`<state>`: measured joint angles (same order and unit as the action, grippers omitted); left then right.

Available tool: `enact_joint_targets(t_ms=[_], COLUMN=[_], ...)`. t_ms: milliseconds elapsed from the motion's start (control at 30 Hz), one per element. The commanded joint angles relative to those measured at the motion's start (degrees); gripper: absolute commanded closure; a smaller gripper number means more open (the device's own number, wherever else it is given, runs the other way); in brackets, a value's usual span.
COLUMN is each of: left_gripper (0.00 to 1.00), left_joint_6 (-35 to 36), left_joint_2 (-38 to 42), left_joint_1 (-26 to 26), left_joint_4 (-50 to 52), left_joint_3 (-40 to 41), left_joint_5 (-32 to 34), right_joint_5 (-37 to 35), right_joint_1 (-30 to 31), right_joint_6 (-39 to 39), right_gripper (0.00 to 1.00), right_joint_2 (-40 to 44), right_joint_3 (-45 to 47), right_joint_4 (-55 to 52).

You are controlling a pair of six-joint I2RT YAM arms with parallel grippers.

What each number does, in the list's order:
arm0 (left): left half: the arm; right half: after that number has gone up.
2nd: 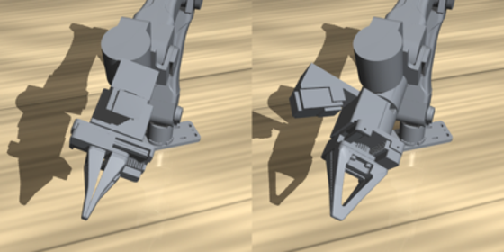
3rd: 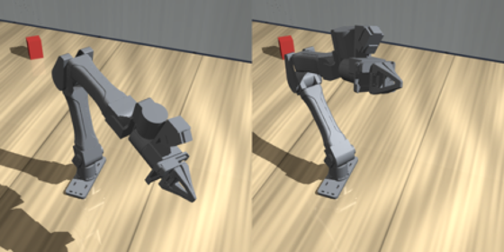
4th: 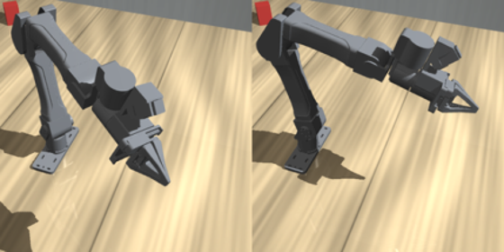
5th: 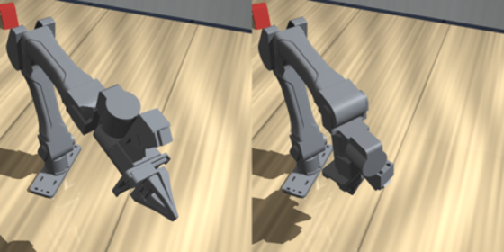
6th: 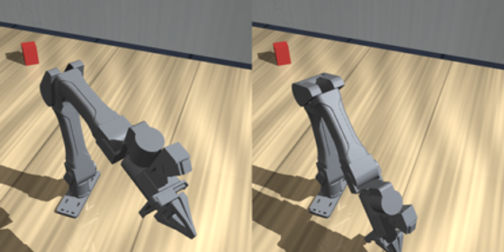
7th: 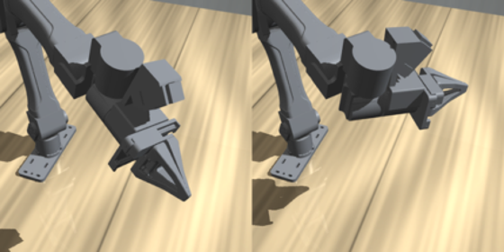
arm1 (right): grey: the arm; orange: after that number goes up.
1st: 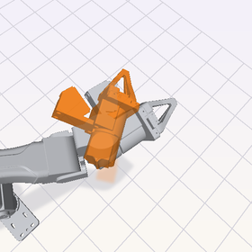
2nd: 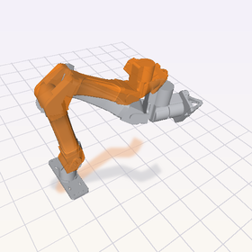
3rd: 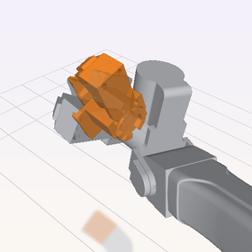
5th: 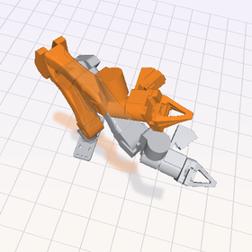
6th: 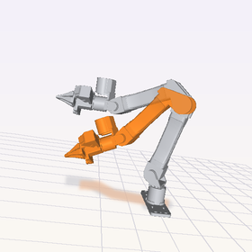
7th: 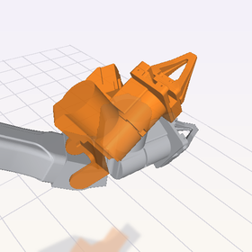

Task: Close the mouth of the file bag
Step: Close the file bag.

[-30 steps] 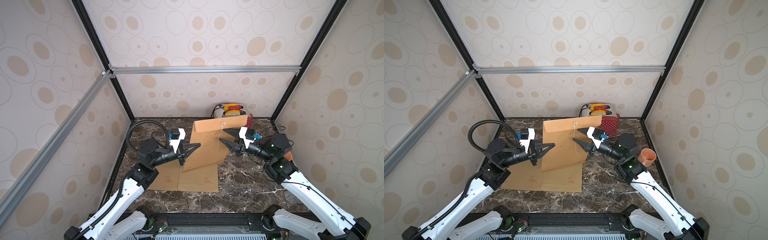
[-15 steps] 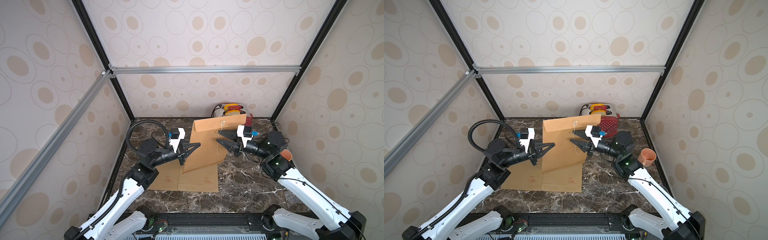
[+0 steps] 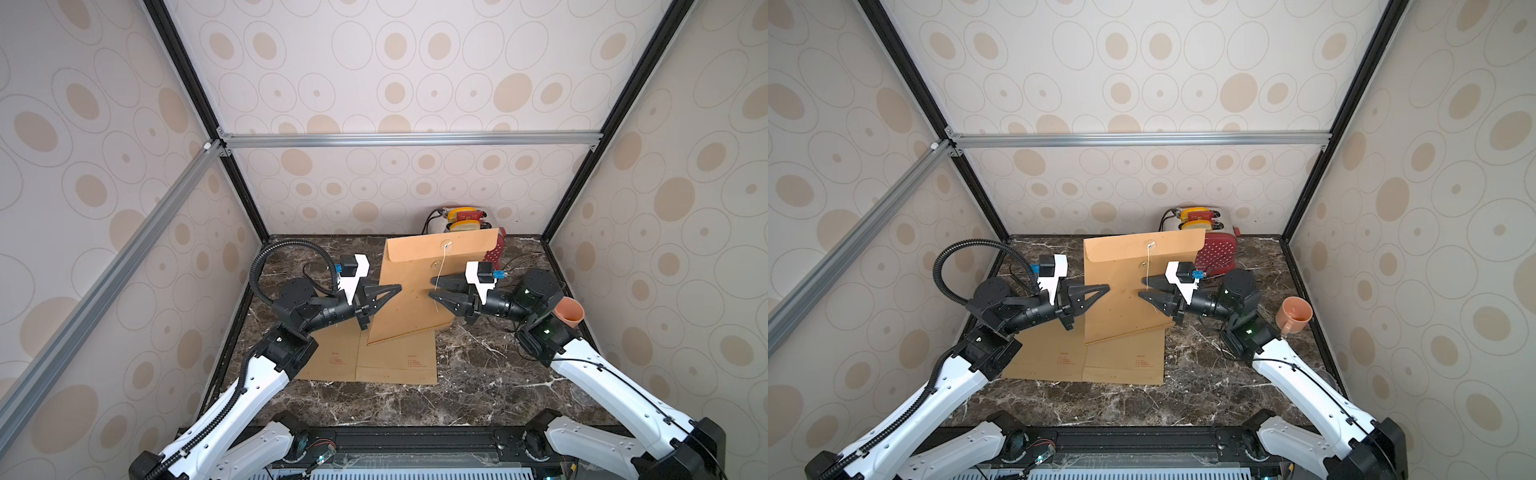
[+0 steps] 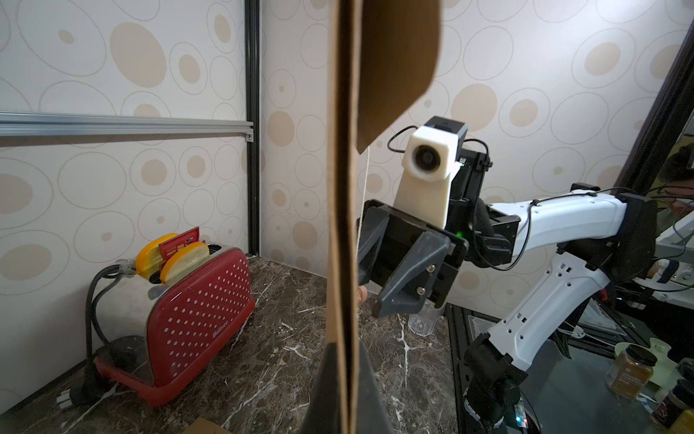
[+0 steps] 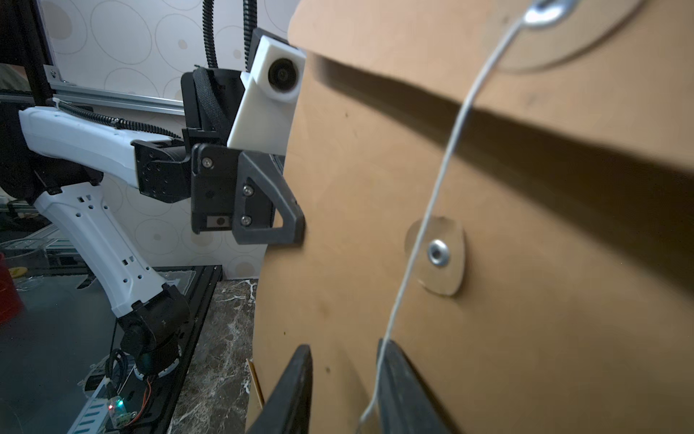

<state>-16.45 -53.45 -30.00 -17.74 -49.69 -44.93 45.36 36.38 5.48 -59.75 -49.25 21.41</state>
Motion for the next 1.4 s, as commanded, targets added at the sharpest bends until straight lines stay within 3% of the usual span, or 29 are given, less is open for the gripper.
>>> enact_joint_targets(t_ms=[0, 433, 1067, 1367], left_gripper=[1.0, 1.0, 1.0, 1.0], left_joint_6=[-2.16, -4.54, -4.38, -5.96], left_joint_2=[0.38, 0.89, 1.51, 0.99], left_joint_1=[-0.11, -0.08, -0.08, -0.07], left_joint_4=[-4.82, -7.47, -6.87, -7.94], left_joint_3=[0.03, 0.74, 0.74, 1.0], left_joint_5=[-1.05, -1.38, -1.03, -0.29], right_joint_5=[0.73, -1.12, -1.68, -3.85], right_joint_1=[0.5, 0.45, 0.51, 0.48], right_joint_6=[0.01, 4.81, 7.89, 8.82], right_gripper=[0.69, 0.77, 0.84, 1.0], right_joint_2=[1.83, 2.79, 2.19, 3.67], right_joint_3=[2.24, 10.75, 14.14, 14.17], right_joint_4=[0.64, 8.86, 11.88, 9.44])
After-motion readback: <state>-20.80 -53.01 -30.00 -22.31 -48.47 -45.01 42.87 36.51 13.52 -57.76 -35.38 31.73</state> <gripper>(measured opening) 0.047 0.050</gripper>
